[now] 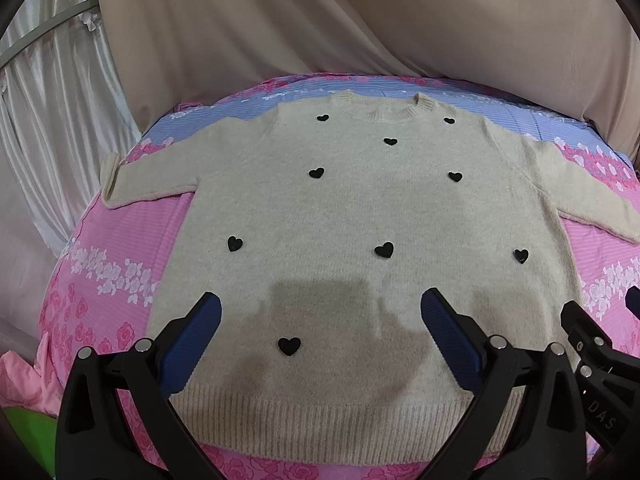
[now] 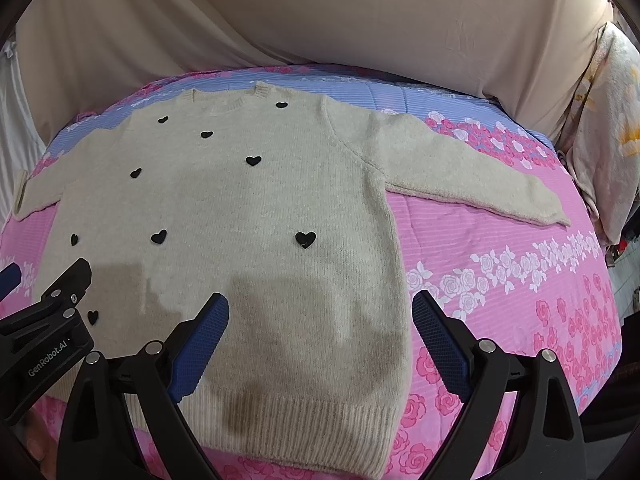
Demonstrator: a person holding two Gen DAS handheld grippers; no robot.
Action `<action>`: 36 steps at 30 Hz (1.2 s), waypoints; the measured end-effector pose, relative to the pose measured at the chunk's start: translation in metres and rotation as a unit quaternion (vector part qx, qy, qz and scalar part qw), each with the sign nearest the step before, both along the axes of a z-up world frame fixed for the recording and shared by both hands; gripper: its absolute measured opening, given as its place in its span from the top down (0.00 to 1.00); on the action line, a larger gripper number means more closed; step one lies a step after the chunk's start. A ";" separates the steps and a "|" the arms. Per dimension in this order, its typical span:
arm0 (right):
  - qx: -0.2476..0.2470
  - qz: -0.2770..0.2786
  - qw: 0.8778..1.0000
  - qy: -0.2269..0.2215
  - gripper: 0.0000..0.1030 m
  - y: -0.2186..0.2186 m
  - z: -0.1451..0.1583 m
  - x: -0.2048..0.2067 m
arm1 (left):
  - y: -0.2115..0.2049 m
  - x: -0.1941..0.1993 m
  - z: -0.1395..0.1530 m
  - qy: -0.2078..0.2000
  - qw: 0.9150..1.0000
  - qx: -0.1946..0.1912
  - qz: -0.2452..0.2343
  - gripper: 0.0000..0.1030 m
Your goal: Fold small clothes
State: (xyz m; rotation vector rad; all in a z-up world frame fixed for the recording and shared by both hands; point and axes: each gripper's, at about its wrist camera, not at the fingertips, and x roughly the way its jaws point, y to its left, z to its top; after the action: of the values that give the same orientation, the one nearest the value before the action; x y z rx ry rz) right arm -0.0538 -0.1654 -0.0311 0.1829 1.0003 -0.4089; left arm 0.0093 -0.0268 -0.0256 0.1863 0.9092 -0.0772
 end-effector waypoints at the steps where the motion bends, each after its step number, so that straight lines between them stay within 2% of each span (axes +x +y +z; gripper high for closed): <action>1: 0.000 0.000 1.000 0.000 0.12 0.000 0.000 0.000 | 0.000 0.000 0.000 0.000 1.000 0.000 0.000 0.05; 28: 0.005 0.001 1.000 -0.002 0.12 -0.005 -0.001 0.001 | -0.001 0.000 0.000 0.002 1.000 -0.002 -0.001 0.05; 30: 0.023 -0.009 1.000 -0.013 0.12 -0.027 -0.001 0.001 | 0.002 0.002 0.001 0.011 1.000 -0.021 -0.002 0.05; 32: 0.045 -0.058 0.997 -0.025 0.14 -0.079 -0.006 -0.005 | 0.012 0.007 0.008 0.034 0.995 -0.093 -0.003 0.05; 33: 0.061 -0.094 0.993 -0.032 0.15 -0.117 -0.013 -0.008 | 0.018 0.009 0.013 0.043 0.989 -0.139 -0.003 0.05; 34: 0.082 -0.137 0.987 -0.031 0.22 -0.162 -0.024 -0.013 | 0.021 0.010 0.018 0.044 0.984 -0.173 -0.004 0.05; 35: 0.103 -0.173 0.979 -0.031 0.29 -0.202 -0.034 -0.018 | 0.020 0.010 0.023 0.038 0.982 -0.186 -0.003 0.05; 36: 0.128 -0.211 0.968 -0.035 0.41 -0.247 -0.045 -0.026 | 0.016 0.010 0.028 0.027 0.983 -0.183 -0.004 0.05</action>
State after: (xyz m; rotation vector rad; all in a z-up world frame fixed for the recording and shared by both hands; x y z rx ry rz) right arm -0.0799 -0.4129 -0.0763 0.6462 0.9404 -0.6552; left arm 0.0191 -0.0103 0.0023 -0.1550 0.9316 -0.2545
